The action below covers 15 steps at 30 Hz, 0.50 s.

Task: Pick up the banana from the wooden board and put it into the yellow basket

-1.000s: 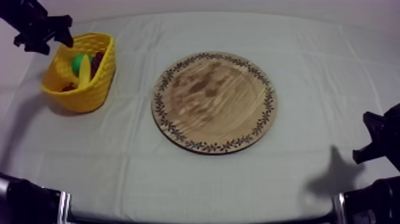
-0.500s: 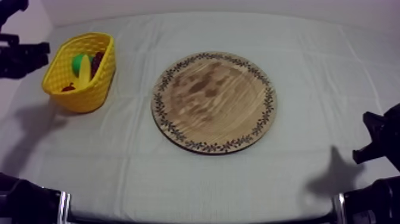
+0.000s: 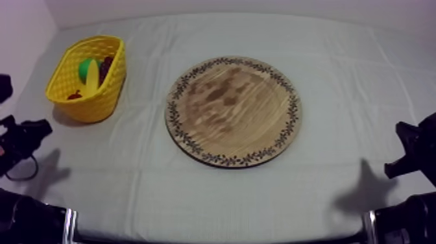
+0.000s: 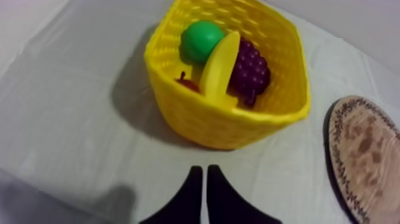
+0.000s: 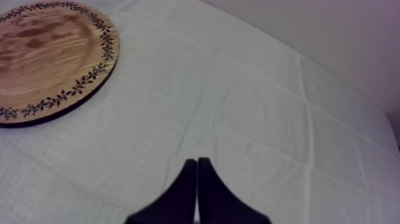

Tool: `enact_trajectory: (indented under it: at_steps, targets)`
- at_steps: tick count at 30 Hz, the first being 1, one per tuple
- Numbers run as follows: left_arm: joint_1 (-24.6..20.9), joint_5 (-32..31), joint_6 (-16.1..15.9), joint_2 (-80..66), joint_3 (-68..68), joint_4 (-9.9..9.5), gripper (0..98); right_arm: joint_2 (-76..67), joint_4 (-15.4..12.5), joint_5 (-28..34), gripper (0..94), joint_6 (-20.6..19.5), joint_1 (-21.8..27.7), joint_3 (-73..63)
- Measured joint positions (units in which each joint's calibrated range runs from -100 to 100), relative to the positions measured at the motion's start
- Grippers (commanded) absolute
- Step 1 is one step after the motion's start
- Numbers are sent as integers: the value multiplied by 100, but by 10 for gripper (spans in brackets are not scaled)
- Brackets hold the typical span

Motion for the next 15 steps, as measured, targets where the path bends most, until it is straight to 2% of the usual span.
enact_trajectory:
  at_steps: [5,10,15]
  targets:
    - [-158,4,-254,-1033,374,94,0,0,0,0,3,0,9,0]
    - [-230,-224,-230,-1925,494,105,0,0,0,0,3,0,9,0]
    - [-321,-193,-51,-2376,548,111,0,0,0,0,3,0,9,0]
